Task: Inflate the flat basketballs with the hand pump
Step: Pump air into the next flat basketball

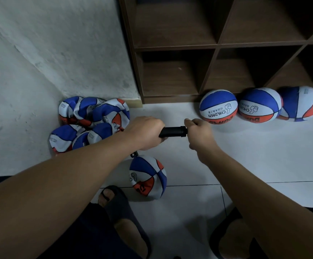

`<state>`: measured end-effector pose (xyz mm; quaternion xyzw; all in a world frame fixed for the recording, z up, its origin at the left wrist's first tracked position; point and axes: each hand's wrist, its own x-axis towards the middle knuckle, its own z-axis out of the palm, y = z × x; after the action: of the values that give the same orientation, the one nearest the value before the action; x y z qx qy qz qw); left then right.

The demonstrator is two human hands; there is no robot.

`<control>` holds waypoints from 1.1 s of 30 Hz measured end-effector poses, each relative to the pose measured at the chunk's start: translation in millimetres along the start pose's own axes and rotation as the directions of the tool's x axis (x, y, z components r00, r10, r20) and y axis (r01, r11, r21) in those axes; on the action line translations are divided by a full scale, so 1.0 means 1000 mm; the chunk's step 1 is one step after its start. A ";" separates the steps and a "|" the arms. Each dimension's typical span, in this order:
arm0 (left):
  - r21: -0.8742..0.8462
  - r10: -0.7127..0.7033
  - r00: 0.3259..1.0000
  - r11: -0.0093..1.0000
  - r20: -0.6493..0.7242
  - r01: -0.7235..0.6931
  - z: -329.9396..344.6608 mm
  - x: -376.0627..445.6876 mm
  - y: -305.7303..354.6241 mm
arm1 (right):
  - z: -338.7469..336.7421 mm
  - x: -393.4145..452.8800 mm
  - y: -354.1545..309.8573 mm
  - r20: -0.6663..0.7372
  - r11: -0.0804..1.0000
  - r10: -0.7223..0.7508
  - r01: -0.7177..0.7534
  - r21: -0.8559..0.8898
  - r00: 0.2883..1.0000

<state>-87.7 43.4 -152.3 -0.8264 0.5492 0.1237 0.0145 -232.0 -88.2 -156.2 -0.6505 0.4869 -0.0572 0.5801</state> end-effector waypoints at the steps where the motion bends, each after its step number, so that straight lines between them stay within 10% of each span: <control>1: -0.011 -0.005 1.000 1.000 0.001 0.005 0.000 0.001 -0.003 | -0.004 0.003 -0.001 0.024 1.000 0.011 -0.012 0.011 1.000; 11: 0.006 -0.080 0.996 0.997 0.037 0.079 0.008 -0.004 -0.033 | -0.047 0.030 0.008 -0.185 0.997 0.075 -0.072 0.023 0.980; 33: -0.015 -0.030 1.000 0.999 -0.004 0.030 0.002 -0.001 -0.017 | -0.033 0.030 0.009 -0.104 0.999 0.030 -0.034 -0.041 0.994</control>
<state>-73.0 51.4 -156.3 -0.8348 0.5359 0.1258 0.0088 -242.9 -130.6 -167.6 -0.6511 0.5278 -0.0711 0.5408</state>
